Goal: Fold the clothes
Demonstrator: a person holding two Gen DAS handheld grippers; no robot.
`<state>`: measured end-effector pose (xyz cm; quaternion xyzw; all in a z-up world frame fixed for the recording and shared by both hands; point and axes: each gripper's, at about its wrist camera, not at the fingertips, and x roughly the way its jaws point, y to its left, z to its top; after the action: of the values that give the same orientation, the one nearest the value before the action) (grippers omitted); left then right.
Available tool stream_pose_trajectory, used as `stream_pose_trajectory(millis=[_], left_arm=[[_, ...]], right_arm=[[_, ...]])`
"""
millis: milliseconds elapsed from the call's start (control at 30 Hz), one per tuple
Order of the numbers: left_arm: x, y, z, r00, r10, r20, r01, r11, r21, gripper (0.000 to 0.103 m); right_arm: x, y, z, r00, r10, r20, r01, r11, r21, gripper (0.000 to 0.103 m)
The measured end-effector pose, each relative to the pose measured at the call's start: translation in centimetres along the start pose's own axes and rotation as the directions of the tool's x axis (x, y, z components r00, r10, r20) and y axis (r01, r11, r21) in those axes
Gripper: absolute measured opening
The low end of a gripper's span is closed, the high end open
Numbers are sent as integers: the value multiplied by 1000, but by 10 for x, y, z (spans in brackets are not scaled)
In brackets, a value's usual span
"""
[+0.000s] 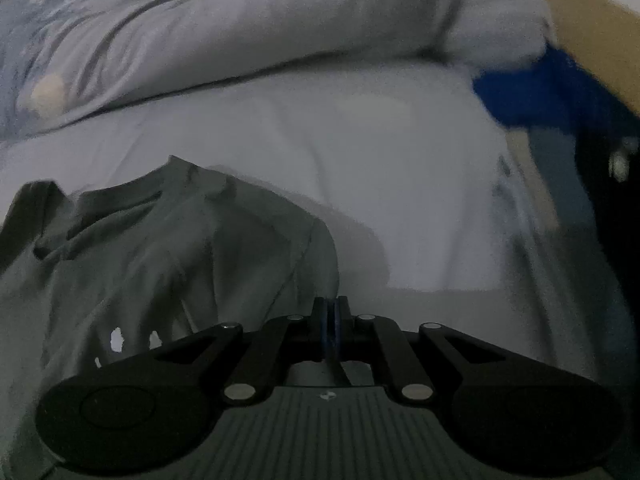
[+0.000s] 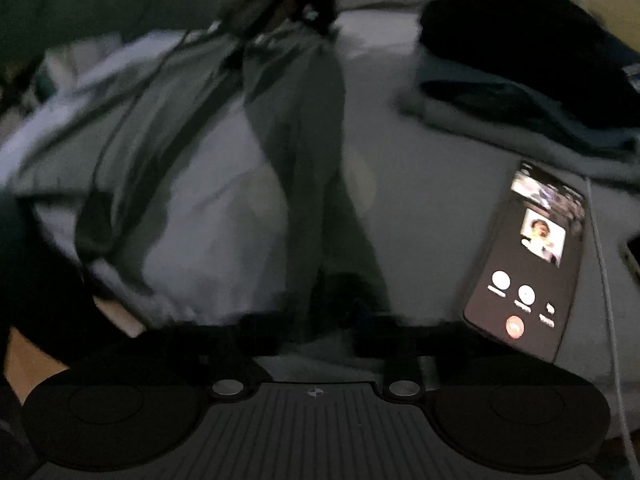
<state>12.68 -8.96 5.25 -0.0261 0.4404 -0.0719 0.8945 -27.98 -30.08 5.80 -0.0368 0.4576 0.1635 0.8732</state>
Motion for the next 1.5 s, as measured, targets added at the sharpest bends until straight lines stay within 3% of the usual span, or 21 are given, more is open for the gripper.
stream_pose_trajectory(millis=[67,167,300,433,467,533,633,733,800,867,967,1067,1167,1300,1367,1500], left_arm=[[-8,7,9,999,-25,45,28,998,-60,6],[-16,13,19,992,-52,115,67,990,-123,6],[-2,9,18,996,-48,79,56,993,-102,6],[-5,-17,4,997,-63,43,61,997,45,40],[-10,-23,-1,996,-76,48,72,993,91,43],[-27,-38,-14,993,-96,72,80,977,197,59],[-59,-58,-40,982,-155,106,110,931,347,68],[-95,-79,-78,963,-234,134,138,856,498,73],[-119,-96,-112,945,-304,123,167,769,618,73],[-144,-113,-151,921,-374,111,173,646,744,76],[-174,-134,-213,878,-473,72,156,426,891,77],[-188,-148,-260,857,-516,-3,162,264,951,79],[-189,-158,-292,848,-525,-70,194,184,964,83],[-182,-175,-331,851,-514,-108,170,75,983,80],[-172,-179,-341,863,-488,-130,175,47,984,71],[-155,-184,-351,890,-425,-163,191,24,981,47]], right_arm=[[-14,-1,7,999,-23,48,23,1000,8,4],[-41,-24,16,990,-46,130,26,988,154,4],[-44,-64,14,987,-91,136,35,930,366,5],[-36,-79,13,988,-76,136,8,898,439,5],[-34,-81,14,989,-72,132,5,893,450,8],[-34,-84,17,989,-80,121,17,891,453,9],[-51,-90,17,978,-156,141,75,885,460,18],[-73,-97,15,955,-244,168,137,866,482,29],[-89,-102,11,933,-308,186,180,847,501,43],[-105,-105,5,915,-351,199,202,827,525,48],[-122,-104,-5,901,-378,214,212,812,544,50],[-131,-99,-15,894,-391,218,218,806,550,53],[-133,-93,-24,892,-392,223,211,799,563,56],[-137,-85,-32,894,-384,231,195,797,572,58],[-139,-82,-33,892,-383,239,190,799,570,59],[-147,-77,-33,888,-380,260,181,807,562,60]])
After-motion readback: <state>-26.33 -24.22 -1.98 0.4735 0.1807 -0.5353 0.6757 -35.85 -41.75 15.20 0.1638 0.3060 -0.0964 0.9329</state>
